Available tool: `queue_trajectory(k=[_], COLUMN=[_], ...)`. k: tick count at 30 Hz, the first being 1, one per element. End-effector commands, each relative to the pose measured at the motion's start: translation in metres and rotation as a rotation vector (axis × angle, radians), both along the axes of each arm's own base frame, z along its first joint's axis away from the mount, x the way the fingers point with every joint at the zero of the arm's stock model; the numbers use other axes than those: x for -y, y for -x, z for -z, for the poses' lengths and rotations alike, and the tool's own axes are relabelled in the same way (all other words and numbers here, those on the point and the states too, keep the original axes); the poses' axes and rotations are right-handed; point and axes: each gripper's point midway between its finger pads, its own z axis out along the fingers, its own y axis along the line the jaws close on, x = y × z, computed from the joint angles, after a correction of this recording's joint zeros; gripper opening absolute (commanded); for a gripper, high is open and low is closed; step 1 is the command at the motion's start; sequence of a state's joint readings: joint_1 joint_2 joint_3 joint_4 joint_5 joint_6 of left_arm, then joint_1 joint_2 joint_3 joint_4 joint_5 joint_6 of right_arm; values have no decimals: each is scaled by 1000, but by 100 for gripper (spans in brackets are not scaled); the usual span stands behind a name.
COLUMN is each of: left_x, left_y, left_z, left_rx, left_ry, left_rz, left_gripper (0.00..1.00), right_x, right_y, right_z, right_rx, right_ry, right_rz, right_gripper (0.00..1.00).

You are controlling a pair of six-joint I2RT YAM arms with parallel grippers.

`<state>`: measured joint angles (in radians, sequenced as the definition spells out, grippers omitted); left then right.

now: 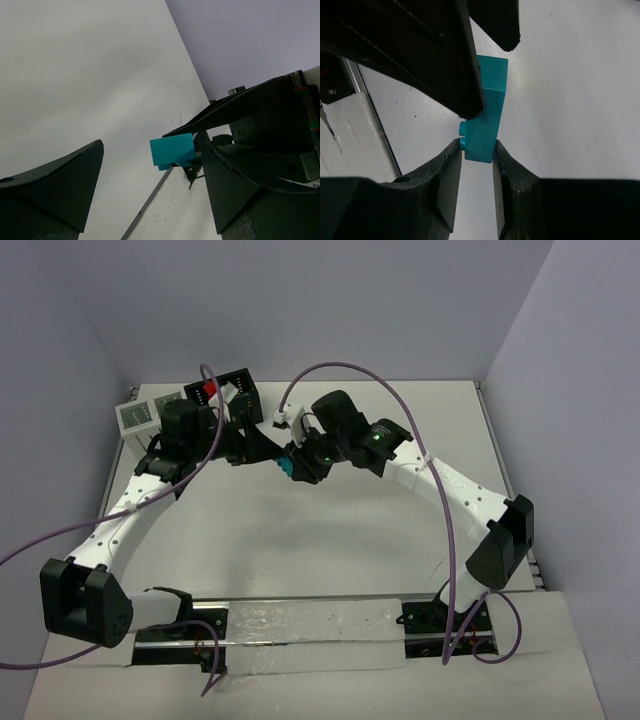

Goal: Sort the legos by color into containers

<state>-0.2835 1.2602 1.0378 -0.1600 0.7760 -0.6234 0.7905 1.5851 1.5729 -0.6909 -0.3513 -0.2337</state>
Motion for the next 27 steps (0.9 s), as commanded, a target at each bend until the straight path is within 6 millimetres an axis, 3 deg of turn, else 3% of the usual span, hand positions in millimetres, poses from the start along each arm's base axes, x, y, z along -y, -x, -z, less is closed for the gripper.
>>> queue_trajectory(k=[1, 7, 17, 22, 24, 27], left_x=[6, 10, 13, 12, 12, 7], left_y=[0, 3, 4, 1, 2, -1], left_z=[-12, -11, 3, 6, 6, 4], left_rx=[42, 25, -7, -8, -10, 0], left_ry=[26, 38, 25, 11, 14, 9], left_rz=[24, 42, 53, 39, 40, 27], left_gripper=[88, 83, 64, 40, 35, 16], right_x=[-13, -14, -17, -16, -15, -14], right_y=[-5, -7, -10, -8, -8, -8], right_z=[-22, -25, -30, -30, -28, -26], right_rx=[61, 67, 77, 78, 77, 77], right_ry=[-47, -49, -49, -45, -43, -36], right_rz=[-19, -13, -3, -6, -3, -5], right_gripper=[0, 0, 0, 0, 0, 4])
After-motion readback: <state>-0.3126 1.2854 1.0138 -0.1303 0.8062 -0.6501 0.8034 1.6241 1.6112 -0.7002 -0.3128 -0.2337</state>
